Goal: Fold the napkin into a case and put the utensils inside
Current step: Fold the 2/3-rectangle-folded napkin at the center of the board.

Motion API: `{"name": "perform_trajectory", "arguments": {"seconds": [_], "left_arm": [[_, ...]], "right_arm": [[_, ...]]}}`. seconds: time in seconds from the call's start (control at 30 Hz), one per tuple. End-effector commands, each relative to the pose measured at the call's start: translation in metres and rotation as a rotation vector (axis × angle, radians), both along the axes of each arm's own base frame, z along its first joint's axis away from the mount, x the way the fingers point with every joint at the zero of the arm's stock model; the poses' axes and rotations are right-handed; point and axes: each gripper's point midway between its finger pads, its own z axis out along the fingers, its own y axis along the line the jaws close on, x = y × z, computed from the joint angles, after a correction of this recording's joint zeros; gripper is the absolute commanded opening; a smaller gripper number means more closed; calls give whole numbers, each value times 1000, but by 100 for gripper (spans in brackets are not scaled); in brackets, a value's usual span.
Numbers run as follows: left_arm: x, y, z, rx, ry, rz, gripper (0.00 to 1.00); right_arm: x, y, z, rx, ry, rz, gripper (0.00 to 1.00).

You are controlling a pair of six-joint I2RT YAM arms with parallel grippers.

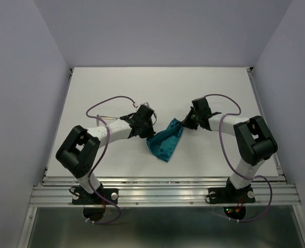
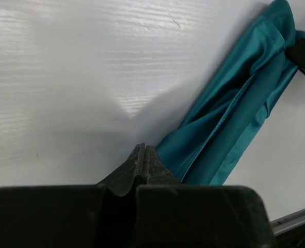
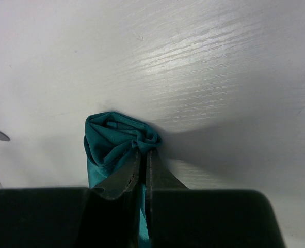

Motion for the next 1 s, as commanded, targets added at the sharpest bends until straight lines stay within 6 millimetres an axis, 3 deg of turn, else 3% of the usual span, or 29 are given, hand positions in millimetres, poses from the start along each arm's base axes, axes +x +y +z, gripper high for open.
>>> {"name": "perform_trajectory", "arguments": {"seconds": [0.0, 0.3, 0.73, 0.93, 0.97], "left_arm": [[-9, -34, 20, -50, -26, -117, 0], [-39, -68, 38, -163, -14, -222, 0], [-56, -100, 3, -190, 60, -315, 0], [-55, -107, -15, -184, 76, -332, 0], [-53, -108, -15, -183, 71, -330, 0]], "right_arm": [[-14, -17, -26, -96, 79, -28, 1], [-14, -17, -25, -98, 82, -30, 1], [-14, -15, -22, -85, 79, -26, 2], [-15, -15, -15, -83, 63, -11, 20], [-15, -15, -11, -83, 51, -6, 32]]}}
